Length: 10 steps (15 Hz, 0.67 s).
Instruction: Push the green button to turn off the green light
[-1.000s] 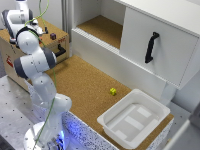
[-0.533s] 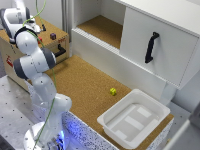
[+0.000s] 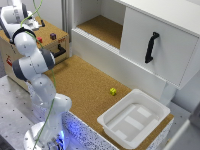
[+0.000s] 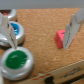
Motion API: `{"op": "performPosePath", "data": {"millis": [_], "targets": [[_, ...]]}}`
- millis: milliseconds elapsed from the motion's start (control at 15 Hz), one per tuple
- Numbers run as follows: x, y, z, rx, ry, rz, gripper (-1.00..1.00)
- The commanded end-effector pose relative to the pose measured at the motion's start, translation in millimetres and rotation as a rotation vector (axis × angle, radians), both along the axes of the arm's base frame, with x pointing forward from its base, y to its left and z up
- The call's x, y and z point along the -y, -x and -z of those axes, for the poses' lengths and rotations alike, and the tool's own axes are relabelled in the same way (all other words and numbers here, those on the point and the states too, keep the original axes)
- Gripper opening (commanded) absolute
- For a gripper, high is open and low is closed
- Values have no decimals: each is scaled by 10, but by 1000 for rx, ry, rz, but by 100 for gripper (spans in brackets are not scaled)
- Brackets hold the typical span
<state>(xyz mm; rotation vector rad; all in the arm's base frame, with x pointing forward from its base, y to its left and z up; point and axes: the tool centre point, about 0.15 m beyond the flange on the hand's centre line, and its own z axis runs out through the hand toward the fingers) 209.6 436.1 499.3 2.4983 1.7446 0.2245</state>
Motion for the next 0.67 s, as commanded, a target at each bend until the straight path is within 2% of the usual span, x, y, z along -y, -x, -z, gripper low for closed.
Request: {"op": "performPosePath", "data": {"millis": [0, 267, 533, 600], "targets": [[128, -961, 39, -50, -9, -93, 100], [135, -1551, 166, -67, -72, -165, 100], [8, -1922, 368, -100, -84, -229, 100], [-44, -1984, 425, -98, -68, -234, 100]]}}
